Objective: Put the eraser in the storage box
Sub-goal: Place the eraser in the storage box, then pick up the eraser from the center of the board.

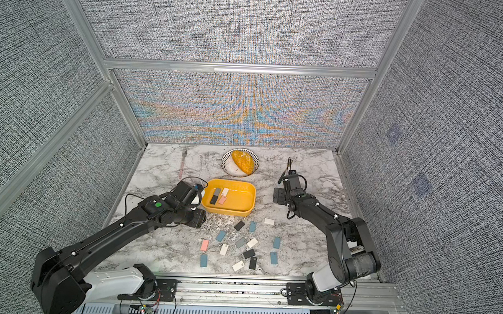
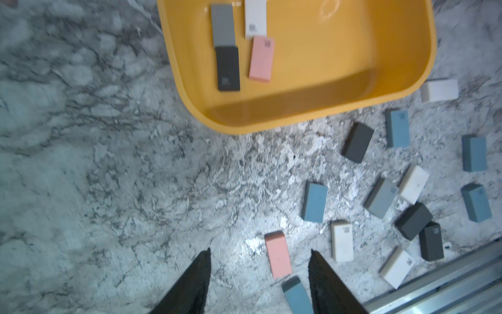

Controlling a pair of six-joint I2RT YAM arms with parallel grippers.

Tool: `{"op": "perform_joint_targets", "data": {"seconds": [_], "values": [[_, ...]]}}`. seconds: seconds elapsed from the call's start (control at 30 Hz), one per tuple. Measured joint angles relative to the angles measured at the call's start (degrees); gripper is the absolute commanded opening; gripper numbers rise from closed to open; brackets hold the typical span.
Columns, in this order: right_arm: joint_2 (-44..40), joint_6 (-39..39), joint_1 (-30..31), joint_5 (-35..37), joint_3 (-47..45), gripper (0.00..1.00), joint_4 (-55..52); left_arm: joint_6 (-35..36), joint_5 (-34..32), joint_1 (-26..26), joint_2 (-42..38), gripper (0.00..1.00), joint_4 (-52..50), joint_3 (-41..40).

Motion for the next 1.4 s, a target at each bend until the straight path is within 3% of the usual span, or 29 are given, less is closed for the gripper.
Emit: {"op": "perform_joint_targets", "data": {"seconds": [0.17, 0.43, 1.4], "values": [[0.0, 0.0, 0.7, 0.1, 0.7, 0.98, 0.0, -3.6, 0.7, -3.0, -0.1, 0.6, -0.1, -4.4], [0.0, 0.2, 0.9, 0.5, 0.8, 0.98, -0.1, -7.1, 0.5, -7.7, 6.2, 0.59, 1.4, -5.5], [-0.5, 0.2, 1.3, 1.6, -0.2, 0.98, -0.1, -13.3, -2.1, -12.1, 15.5, 0.54, 6.5, -8.1]]}}
